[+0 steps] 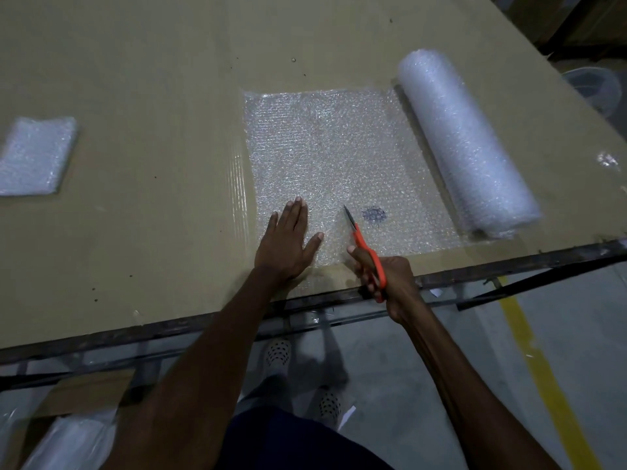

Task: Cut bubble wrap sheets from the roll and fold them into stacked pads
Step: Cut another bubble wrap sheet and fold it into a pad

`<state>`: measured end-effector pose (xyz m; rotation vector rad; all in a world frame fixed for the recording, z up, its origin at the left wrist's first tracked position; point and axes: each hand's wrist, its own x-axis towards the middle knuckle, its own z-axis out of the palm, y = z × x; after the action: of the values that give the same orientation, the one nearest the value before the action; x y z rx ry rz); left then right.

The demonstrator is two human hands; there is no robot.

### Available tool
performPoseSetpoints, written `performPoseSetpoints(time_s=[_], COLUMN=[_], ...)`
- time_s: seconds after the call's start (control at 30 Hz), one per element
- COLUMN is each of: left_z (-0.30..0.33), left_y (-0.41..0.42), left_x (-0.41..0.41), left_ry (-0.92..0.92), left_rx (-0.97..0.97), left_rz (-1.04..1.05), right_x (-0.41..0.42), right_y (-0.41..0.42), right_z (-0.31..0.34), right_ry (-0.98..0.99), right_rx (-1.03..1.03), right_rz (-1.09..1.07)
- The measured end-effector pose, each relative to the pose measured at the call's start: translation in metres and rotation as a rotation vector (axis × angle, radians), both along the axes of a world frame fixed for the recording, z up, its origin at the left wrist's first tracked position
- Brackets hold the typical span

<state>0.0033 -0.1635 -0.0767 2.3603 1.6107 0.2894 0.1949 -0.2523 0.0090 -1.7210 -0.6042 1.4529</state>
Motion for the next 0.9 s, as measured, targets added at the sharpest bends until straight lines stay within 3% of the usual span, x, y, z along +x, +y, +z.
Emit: performPoseSetpoints(time_s=[0.4, 0.57, 0.8, 0.9], left_z=[0.005, 0.02, 0.018, 0.01], left_y=[0.009, 0.043, 0.097, 0.098], left_x=[-0.001, -0.005, -0.008, -0.013], left_ry=[-0.024, -0.091, 0.09, 0.086], left_rx=[-0.049, 0.116, 0.038, 0.017], left_rz=[-0.006, 0.017, -0.048, -0.046], right_x=[0.002, 0.004, 0.002, 0.0], right_y=[0.019, 0.021, 0.02, 0.027], right_z=[0.0, 0.001, 0.002, 0.0], right_ry=[0.029, 0.038, 0.036, 0.049], right_rx=[-0.041, -0.063, -0.05, -0.05], right_rz=[0.031, 0.037, 0.037, 0.019])
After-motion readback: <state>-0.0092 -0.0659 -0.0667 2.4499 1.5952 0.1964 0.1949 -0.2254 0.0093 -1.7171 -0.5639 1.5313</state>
